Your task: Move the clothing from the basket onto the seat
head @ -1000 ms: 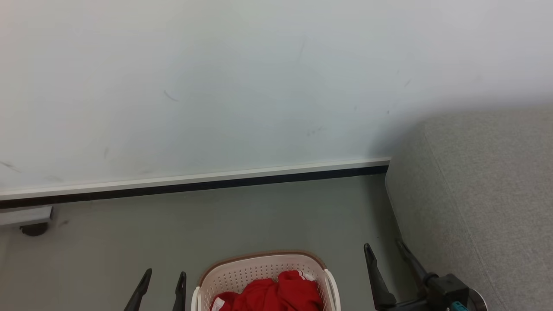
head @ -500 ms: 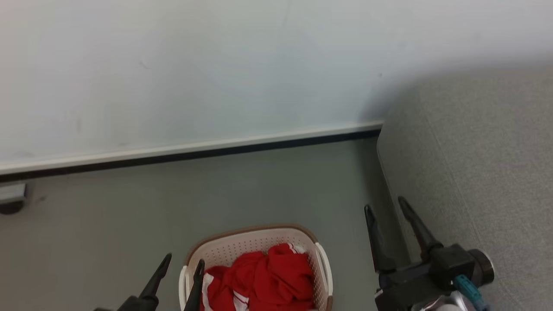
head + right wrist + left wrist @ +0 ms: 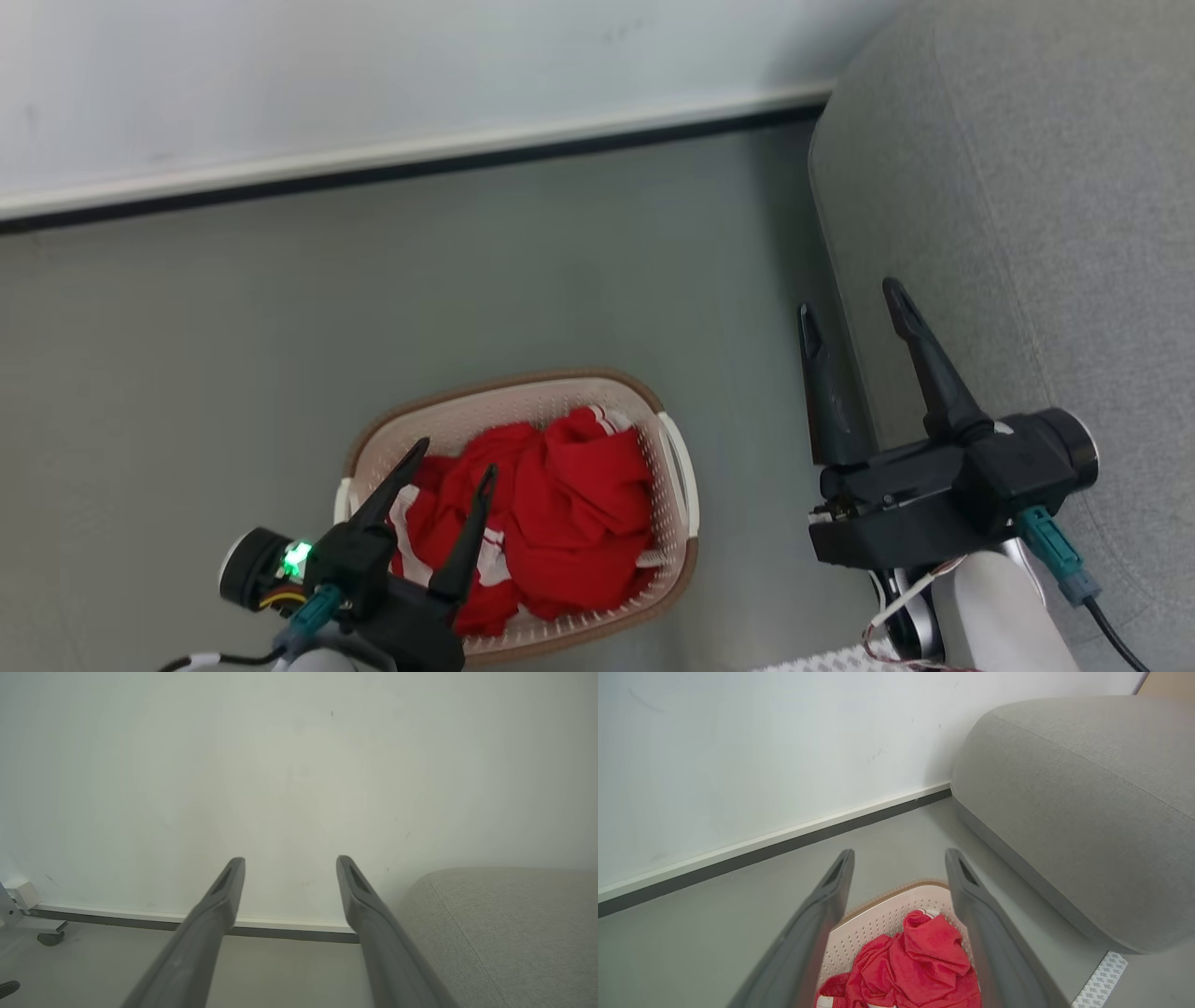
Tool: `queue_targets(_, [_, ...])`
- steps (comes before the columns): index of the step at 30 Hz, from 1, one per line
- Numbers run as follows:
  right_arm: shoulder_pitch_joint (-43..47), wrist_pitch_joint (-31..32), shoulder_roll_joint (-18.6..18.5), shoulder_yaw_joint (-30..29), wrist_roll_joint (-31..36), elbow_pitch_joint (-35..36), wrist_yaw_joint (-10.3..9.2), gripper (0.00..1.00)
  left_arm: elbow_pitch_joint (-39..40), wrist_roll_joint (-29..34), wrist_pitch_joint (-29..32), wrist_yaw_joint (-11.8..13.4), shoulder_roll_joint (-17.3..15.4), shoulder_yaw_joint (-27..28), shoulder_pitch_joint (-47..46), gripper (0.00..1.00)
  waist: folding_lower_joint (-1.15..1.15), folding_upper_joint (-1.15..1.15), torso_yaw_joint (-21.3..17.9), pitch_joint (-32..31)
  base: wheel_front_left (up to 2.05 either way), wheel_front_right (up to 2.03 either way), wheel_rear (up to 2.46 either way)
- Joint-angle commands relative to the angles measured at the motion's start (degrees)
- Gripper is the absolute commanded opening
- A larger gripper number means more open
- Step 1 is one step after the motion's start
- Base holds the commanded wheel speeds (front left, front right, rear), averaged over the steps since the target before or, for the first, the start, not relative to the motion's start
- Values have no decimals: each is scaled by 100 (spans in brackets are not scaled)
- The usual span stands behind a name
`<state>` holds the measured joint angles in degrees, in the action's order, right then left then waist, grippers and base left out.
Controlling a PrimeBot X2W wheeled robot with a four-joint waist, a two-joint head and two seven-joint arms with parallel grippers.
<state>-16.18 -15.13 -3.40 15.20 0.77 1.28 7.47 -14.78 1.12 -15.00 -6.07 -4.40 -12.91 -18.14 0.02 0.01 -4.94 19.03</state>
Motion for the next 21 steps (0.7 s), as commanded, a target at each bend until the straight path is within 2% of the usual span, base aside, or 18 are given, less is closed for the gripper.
queue_targets(1, [-98,-2,17,10,26,45,4,100,-54,50,-25,-30,-57,-23,-131,100,-2,-1,-265,679,0,0,0])
queue_targets(9, [-401,-3,51,-5,37,218,4,100,-393,-11,-25,-72,-203,-358,-609,100,-2,-1,-467,1212,0,0,0])
queue_targets(21, [-800,-3,57,92,-205,658,4,100,-1388,66,-25,-127,-478,-1059,-1430,100,-2,-1,-780,1968,0,0,0])
